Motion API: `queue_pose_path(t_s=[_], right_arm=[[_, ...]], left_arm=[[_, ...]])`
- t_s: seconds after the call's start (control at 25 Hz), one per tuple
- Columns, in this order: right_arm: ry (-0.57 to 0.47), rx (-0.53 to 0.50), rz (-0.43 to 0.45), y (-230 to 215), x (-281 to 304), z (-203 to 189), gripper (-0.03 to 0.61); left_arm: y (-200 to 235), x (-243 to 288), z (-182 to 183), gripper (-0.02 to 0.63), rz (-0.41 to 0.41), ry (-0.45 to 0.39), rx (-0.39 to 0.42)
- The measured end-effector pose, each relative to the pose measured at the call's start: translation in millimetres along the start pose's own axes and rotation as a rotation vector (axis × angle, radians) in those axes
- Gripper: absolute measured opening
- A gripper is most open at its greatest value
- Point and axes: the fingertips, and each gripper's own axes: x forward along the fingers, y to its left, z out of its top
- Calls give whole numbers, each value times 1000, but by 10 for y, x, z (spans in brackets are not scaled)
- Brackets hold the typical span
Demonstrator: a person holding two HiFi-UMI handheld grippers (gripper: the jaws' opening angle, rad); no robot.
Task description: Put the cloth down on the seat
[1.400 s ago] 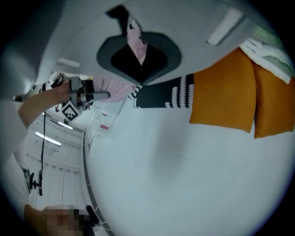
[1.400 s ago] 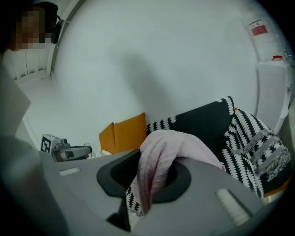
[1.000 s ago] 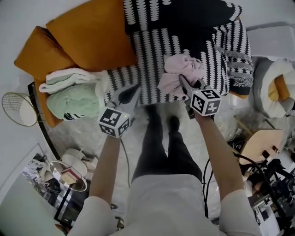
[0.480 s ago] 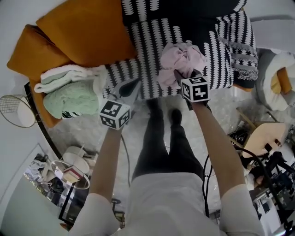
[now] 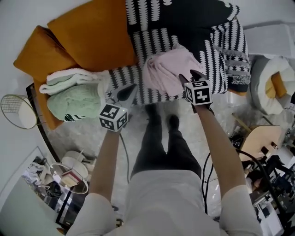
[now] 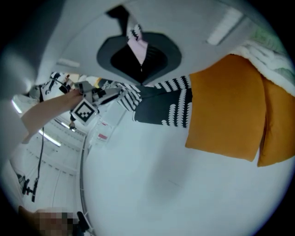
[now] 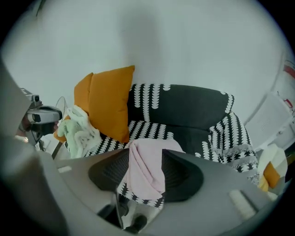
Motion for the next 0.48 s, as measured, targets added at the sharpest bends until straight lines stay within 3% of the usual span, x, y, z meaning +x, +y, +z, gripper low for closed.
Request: queue_pose_path(t_s=[0.48], right_arm=[[-135, -203, 56, 693, -1299, 365, 153]], left_arm=[[-357, -821, 496, 0, 43, -14, 70]])
